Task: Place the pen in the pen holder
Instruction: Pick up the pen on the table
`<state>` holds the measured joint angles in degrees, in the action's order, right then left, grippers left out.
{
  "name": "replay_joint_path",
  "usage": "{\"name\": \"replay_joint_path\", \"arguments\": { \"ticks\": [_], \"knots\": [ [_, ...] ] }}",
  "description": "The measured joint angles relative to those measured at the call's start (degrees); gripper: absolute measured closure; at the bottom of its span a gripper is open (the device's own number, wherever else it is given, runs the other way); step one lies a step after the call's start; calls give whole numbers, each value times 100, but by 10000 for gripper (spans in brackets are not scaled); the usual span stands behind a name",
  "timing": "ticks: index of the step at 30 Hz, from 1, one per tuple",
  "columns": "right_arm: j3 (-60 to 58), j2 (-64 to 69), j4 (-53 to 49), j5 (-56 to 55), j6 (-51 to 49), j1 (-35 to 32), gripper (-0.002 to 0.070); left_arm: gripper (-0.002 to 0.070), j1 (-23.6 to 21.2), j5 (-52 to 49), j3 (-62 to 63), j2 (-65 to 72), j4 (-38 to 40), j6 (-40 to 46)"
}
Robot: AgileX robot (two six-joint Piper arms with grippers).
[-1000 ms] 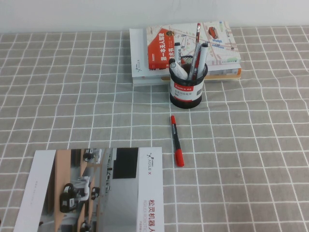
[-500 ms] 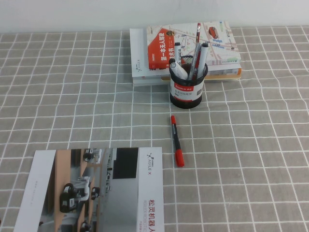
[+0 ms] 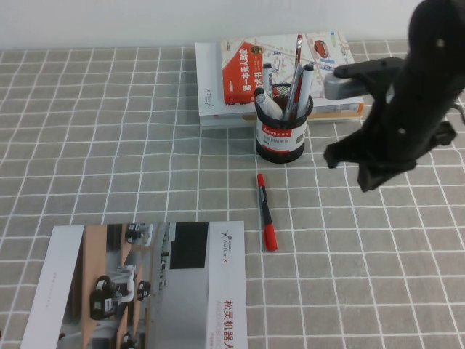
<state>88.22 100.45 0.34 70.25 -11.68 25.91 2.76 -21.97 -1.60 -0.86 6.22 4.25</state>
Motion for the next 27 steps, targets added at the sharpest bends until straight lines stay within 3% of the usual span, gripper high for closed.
{"name": "replay_joint_path", "arguments": {
  "ticks": [7,13,15,20,27],
  "knots": [
    [906,941,50,11,242,105,688,678,0,0,0,0,2,0],
    [1650,1697,-287,11,332,685,680,678,0,0,0,0,2,0],
    [1896,1942,-192,11,358,759,635,678,0,0,0,0,2,0],
    [2569,2562,91,11,309,771,413,678,0,0,0,0,12,0],
    [3102,3126,118,11,138,771,412,678,0,0,0,0,12,0]
  ]
}}
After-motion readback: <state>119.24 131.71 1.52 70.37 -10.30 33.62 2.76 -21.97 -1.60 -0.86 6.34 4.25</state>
